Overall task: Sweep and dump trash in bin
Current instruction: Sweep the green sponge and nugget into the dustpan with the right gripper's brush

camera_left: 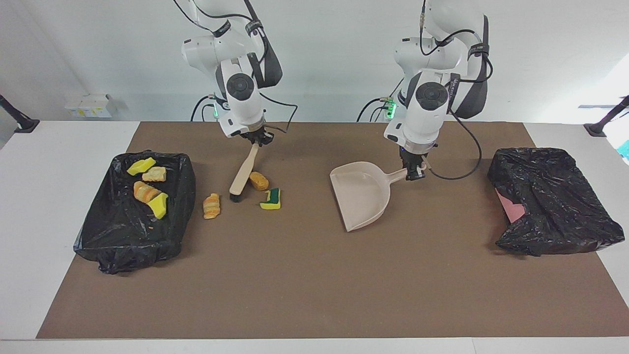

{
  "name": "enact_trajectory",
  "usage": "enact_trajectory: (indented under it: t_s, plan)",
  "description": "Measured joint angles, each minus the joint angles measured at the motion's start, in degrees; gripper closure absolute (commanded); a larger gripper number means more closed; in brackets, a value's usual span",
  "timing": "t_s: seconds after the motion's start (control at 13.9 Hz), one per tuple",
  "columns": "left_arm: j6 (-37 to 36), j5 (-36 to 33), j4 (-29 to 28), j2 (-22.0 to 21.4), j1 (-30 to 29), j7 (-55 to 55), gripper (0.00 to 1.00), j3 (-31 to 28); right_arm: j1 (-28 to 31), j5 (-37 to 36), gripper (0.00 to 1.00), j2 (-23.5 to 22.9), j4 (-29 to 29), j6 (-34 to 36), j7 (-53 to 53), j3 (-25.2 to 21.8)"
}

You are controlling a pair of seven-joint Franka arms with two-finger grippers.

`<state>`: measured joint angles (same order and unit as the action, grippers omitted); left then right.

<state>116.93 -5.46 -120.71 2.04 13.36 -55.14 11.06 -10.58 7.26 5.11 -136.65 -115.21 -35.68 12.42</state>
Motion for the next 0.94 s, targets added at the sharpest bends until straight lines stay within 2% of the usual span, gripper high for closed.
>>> enact_trajectory:
  t_s: [0.14, 0.29, 0.65, 0.94]
  plan:
    - [1.05, 0.0, -0.56, 0.68, 3.13, 3.32, 1.0, 0.08, -1.12, -0.01, 1.0, -7.81, 7.42, -0.39, 0.0, -0.03]
    - [2.13, 0.0, -0.82, 1.15, 5.69, 6.0, 1.0, 0.15, -2.99, -0.01, 1.0, -11.79, 11.84, -0.51, 0.82, -0.05]
    - [6.35, 0.0, -1.9, 1.81, 7.46, 8.12, 1.0, 0.14, -8.56, 1.0, 1.0, -12.57, 13.08, -0.47, 8.88, 0.48]
    - [9.9, -0.01, -2.6, 2.81, 7.61, 8.36, 1.0, -0.12, -15.29, 1.59, 1.0, -12.25, 14.66, 0.59, 9.34, 1.29]
